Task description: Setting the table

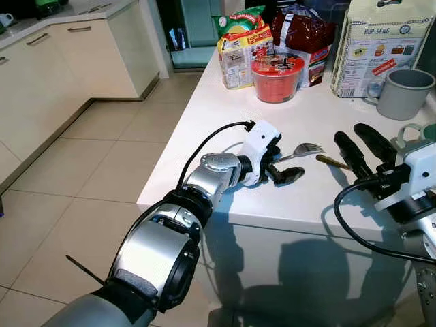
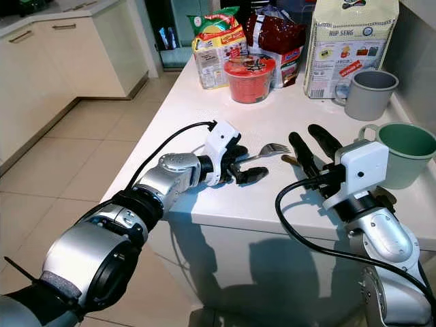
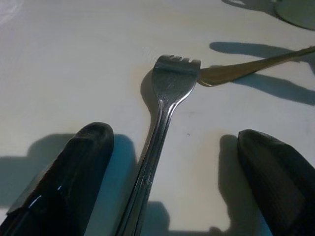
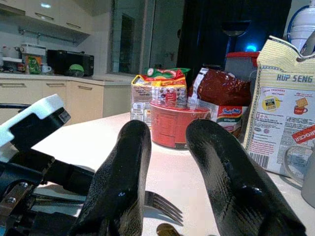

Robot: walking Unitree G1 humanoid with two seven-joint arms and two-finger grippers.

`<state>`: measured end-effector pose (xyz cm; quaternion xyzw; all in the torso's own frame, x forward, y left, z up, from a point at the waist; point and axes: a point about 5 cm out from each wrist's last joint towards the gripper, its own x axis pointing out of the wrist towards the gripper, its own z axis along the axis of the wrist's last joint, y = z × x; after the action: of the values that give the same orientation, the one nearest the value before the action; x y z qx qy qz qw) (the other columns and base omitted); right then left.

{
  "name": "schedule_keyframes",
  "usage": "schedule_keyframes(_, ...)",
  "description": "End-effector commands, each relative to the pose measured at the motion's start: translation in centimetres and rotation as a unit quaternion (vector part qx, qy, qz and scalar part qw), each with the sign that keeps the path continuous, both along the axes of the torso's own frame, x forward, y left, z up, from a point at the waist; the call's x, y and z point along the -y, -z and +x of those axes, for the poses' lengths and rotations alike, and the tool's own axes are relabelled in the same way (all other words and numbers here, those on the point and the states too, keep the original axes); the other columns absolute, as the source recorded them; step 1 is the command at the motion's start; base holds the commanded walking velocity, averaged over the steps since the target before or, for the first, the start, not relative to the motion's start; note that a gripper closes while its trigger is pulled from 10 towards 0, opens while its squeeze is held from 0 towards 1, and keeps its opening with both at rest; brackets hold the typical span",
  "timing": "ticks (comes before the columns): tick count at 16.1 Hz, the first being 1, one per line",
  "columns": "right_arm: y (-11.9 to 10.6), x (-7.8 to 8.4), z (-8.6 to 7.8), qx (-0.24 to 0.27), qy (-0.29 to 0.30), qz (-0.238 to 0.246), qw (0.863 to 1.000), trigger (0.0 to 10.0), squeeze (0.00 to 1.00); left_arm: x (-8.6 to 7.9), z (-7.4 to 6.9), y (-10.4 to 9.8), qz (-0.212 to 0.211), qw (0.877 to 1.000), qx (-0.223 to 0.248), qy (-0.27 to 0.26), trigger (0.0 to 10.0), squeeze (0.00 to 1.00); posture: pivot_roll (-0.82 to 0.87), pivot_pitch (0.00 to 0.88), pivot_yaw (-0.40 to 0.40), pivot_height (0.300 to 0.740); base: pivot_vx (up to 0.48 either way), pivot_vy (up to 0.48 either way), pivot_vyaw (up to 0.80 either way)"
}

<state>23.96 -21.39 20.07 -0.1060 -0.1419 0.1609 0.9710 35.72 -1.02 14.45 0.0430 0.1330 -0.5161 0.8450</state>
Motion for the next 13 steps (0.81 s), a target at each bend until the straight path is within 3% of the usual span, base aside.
schedule_keyframes(1,-0.2,-0.4,-0.1,0.005,-0.008,-0.005,1.000,10.0,0.00,-0.3,-0.6,1.9,0.032,0.999,-0.031,0.001,10.0,0.00,-0.20,0.000,0.159,0.740,0.000,0.000,0.00)
schedule_keyframes(8,-0.1,-0.5,-0.4,0.004,-0.008,-0.005,1.000,10.0,0.00,-1.4,-0.5,2.8,0.062,0.997,-0.027,-0.022,10.0,0.00,-0.20,0.000,0.160,0.740,0.000,0.000,0.00)
schedule_keyframes(9,-0.1,-0.5,-0.4,0.003,-0.007,-0.005,1.000,10.0,0.00,-1.5,-0.4,2.8,0.063,0.997,-0.024,-0.022,0.0,0.00,-0.20,0.000,0.161,0.740,0.000,0.000,0.00)
schedule_keyframes(13,-0.1,-0.4,-0.5,0.002,-0.006,-0.005,1.000,10.0,0.00,-1.7,-0.5,3.0,0.072,0.997,-0.020,-0.018,0.0,0.00,-0.20,0.000,0.160,0.740,0.000,0.000,0.00)
